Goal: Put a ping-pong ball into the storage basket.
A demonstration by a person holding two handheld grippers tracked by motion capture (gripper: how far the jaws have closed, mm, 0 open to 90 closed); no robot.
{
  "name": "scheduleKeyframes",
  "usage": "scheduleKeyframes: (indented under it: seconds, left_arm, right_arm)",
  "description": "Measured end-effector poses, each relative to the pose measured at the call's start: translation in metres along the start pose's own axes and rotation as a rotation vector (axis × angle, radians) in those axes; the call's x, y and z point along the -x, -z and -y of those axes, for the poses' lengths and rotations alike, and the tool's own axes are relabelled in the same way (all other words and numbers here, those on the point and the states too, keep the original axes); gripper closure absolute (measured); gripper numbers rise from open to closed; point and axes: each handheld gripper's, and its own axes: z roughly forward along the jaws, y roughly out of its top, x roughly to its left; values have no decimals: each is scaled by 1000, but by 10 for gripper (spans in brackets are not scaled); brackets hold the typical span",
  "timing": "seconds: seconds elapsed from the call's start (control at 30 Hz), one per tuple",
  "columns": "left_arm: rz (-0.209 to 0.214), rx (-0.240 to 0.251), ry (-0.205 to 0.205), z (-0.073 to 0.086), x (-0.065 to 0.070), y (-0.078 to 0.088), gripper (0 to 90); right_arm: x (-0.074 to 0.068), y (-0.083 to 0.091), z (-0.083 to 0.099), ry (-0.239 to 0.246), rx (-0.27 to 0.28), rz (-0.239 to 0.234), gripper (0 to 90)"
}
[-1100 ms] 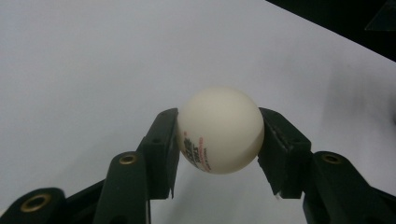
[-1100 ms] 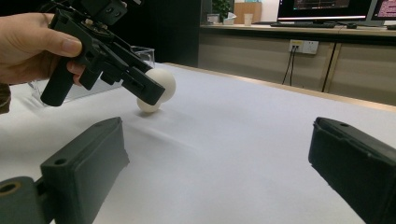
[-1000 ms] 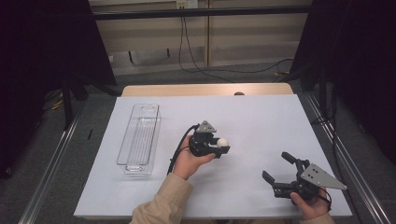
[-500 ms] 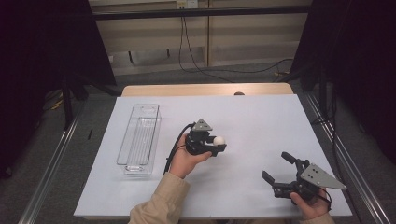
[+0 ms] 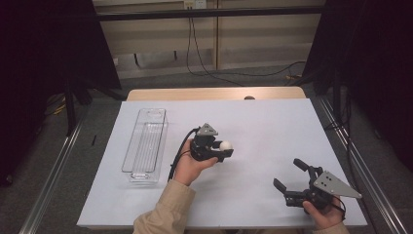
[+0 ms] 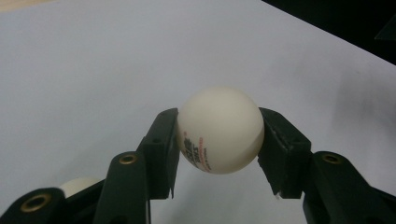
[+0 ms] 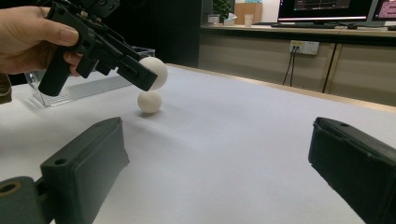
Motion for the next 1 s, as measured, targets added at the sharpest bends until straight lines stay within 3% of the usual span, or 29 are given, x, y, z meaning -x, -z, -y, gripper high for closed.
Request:
scheduleKeyframes:
  seconds: [1.0]
  left_arm:
    - [-42,32,41,0,-17,23,511]
  right_arm:
    - [0,0,0,-2,2,-1,33]
